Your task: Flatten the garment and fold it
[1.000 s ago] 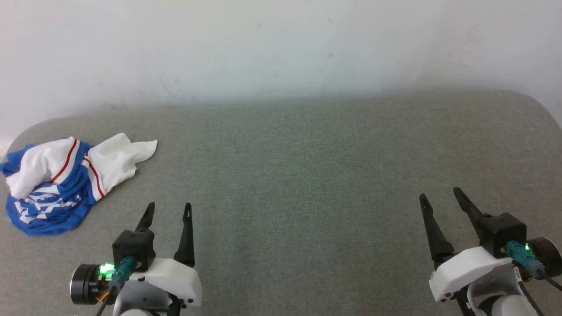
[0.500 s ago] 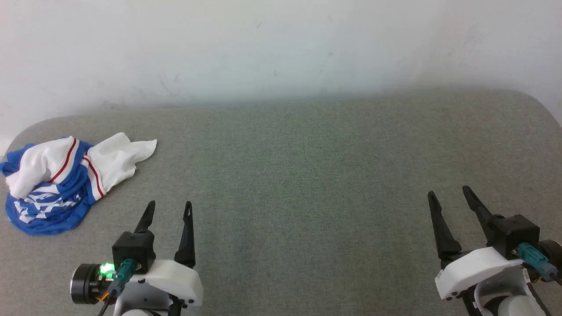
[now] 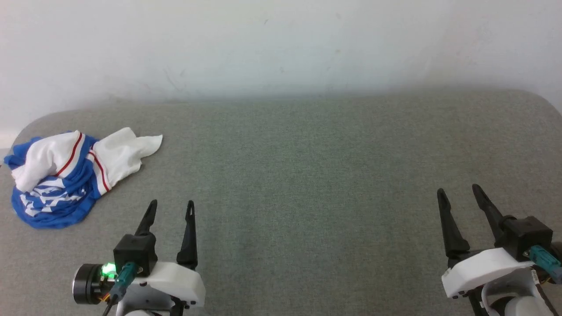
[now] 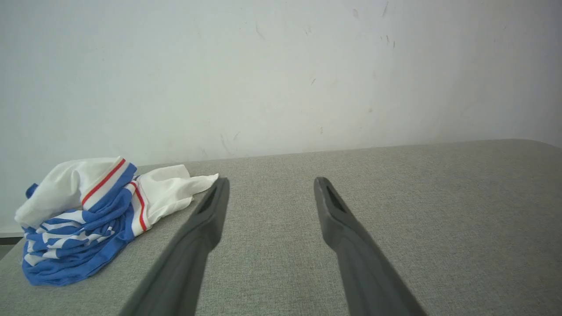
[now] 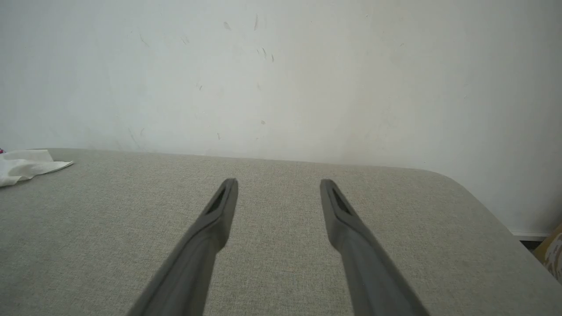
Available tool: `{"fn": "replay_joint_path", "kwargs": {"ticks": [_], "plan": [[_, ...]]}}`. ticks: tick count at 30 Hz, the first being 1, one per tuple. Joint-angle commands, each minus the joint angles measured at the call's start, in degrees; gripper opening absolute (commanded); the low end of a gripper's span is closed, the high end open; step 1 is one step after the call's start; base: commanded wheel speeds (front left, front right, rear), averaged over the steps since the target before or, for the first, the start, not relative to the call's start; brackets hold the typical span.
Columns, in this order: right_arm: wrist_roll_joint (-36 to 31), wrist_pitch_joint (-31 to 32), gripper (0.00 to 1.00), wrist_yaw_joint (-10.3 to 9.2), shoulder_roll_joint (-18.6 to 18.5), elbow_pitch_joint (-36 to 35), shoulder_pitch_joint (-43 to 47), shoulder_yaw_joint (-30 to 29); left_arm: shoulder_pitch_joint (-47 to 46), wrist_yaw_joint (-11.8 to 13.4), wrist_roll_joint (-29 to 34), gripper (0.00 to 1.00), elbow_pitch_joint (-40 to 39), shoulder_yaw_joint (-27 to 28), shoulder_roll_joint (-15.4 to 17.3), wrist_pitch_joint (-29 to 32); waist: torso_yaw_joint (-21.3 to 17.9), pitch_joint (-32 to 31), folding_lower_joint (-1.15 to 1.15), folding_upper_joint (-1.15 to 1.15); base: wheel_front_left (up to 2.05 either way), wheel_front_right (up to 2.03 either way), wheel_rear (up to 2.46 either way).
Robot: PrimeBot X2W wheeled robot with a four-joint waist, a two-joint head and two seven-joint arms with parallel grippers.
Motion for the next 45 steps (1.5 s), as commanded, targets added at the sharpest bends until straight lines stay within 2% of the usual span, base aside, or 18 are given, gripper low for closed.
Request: {"fn": "replay_joint_path", "kwargs": {"ticks": [1,20,45], "plan": [[0.59,-0.67,1.0,-0.04,0.08,-0.26,0.59,-0.16,0.61,0.5,-0.53,1.0,0.0,-0.16,-0.09,-0.53,0.35,0.11,0.0,-0.01,0.0,0.0,0.0],[0.26,-2.82,1.0,-0.05,0.12,-0.22,0.37,-0.13,0.99,1.21,-1.45,1.0,0.22,-1.21,-0.14,-2.69,5.48,0.87,0.0,-0.01,0.0,0.0,0.0],[-1.1,-5.81,1.0,-0.08,0.18,1.26,-0.56,3.17,2.07,2.96,-3.48,1.0,0.39,-2.57,-0.21,-5.68,16.44,2.03,0.0,-0.01,0.0,0.0,0.0]]}}
